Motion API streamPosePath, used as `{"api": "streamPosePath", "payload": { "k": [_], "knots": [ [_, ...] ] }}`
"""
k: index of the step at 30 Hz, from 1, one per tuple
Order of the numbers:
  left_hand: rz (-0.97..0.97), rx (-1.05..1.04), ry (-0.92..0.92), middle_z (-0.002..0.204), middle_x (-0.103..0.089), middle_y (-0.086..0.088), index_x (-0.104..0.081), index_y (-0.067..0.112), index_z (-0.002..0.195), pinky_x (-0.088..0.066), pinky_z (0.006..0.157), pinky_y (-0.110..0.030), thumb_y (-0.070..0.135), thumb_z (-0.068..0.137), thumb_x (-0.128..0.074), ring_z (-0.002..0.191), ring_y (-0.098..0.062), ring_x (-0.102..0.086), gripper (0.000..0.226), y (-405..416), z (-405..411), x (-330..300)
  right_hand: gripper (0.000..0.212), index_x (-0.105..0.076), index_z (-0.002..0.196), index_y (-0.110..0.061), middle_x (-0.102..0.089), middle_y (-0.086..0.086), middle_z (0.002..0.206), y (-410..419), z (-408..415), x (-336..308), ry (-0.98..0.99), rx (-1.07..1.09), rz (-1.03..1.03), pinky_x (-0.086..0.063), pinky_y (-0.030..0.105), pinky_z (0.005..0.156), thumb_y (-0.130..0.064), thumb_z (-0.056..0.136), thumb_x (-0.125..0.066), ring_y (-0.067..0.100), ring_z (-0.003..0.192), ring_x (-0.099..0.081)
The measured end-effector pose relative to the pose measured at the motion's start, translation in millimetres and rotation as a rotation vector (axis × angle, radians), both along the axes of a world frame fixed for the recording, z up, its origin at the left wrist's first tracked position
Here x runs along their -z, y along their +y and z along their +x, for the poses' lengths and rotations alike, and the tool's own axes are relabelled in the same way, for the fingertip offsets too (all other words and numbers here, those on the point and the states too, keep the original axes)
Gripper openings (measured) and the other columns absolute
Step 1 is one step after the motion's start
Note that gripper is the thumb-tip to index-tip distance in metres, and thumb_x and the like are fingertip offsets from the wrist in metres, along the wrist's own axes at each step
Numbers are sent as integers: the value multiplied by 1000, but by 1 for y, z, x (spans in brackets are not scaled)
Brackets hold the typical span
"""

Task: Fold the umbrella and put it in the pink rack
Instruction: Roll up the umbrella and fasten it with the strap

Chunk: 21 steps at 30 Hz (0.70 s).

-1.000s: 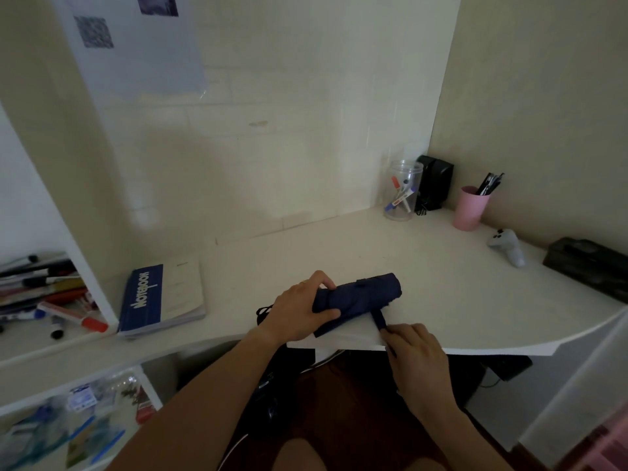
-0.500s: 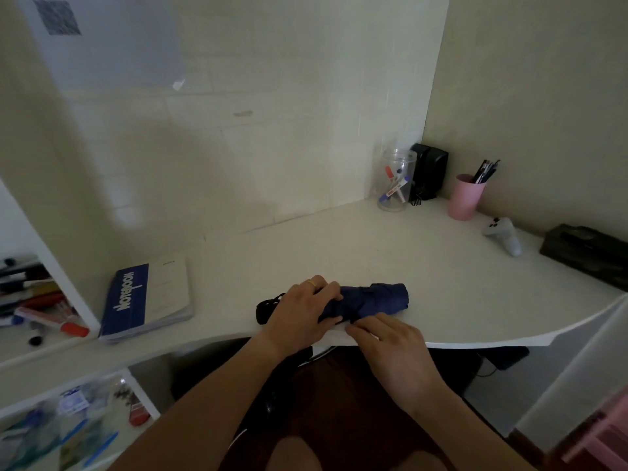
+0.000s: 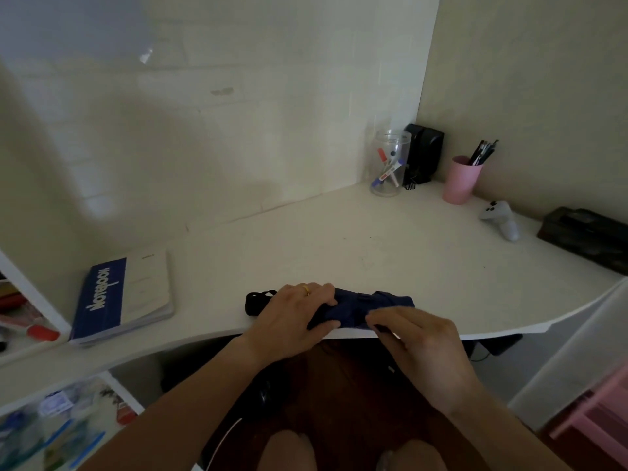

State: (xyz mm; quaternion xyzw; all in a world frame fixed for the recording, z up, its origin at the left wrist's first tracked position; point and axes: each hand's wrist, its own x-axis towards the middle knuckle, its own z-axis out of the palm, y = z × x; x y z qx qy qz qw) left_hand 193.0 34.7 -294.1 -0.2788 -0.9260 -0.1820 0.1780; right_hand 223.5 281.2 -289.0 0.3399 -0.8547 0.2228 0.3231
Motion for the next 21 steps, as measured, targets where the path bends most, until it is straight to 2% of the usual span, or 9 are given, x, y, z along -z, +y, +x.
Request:
{"api": "streamPosePath", "payload": {
  "k": [2, 3, 6, 8, 11, 14, 18, 21],
  "knots": [
    [-14, 23, 12, 98, -63, 9, -51, 25, 109, -48, 79, -41, 43, 90, -65, 84, -13, -58, 30, -1, -1, -2, 18, -67, 102, -19, -75, -5, 97, 1, -9, -1, -59, -10, 4, -60, 35, 61, -14, 86, -72, 13, 81, -72],
    [-30, 23, 39, 101, -64, 9, -51, 26, 115, -48, 80, -41, 43, 89, -66, 87, -14, -59, 34, -1, -2, -2, 19, -63, 105, -20, -75, -4, 101, 2, -14, -1, -85, -19, 14, -60, 36, 64, -16, 87, -71, 14, 86, -72],
    [-110, -22, 120, 115, -66, 3, -47, 22, 138, -48, 85, -38, 36, 85, -71, 99, -17, -62, 60, -2, -7, -4, 18, -64, 105, -15, -67, 2, 130, 4, -28, 2, -83, -35, 154, -55, 32, 89, -23, 90, -69, 16, 119, -62],
    [-225, -25, 152, 121, -62, -1, -48, 19, 141, -47, 88, -37, 32, 81, -72, 104, -18, -58, 66, -1, -13, -8, 18, -65, 100, -14, -60, 5, 140, 9, -39, 2, -65, -14, 231, -51, 29, 92, -30, 94, -61, 16, 124, -57],
    [-284, 7, 143, 120, -53, -4, -52, 21, 135, -47, 87, -35, 32, 80, -70, 98, -19, -55, 59, 2, -16, -13, 39, -64, 117, -12, -71, 1, 116, 13, -50, 2, -41, 51, 338, -52, 31, 83, -39, 98, -44, 18, 103, -66],
    [-265, -8, 69, 119, -49, -4, -48, 24, 133, -52, 74, -35, 33, 84, -66, 81, -17, -56, 53, 4, -15, -13, 34, -65, 111, -14, -71, -1, 101, 17, -48, 5, -45, 69, 379, -54, 33, 71, -38, 97, -45, 18, 86, -66],
    [-356, -7, 75, 119, -56, -2, -31, 27, 149, -47, 78, -35, 43, 93, -50, 93, -20, -57, 61, 2, -18, -4, 27, -67, 103, -14, -73, 0, 94, 17, -44, 5, -35, 130, 290, -54, 30, 62, -36, 93, -54, 18, 77, -68],
    [-290, 8, 37, 115, -56, -1, -25, 27, 155, -45, 84, -34, 55, 98, -41, 96, -19, -55, 66, 2, -18, 2, 34, -68, 101, -11, -74, 1, 89, 12, -47, 8, -7, 137, 241, -53, 30, 60, -38, 95, -49, 19, 72, -69]
  ]
}}
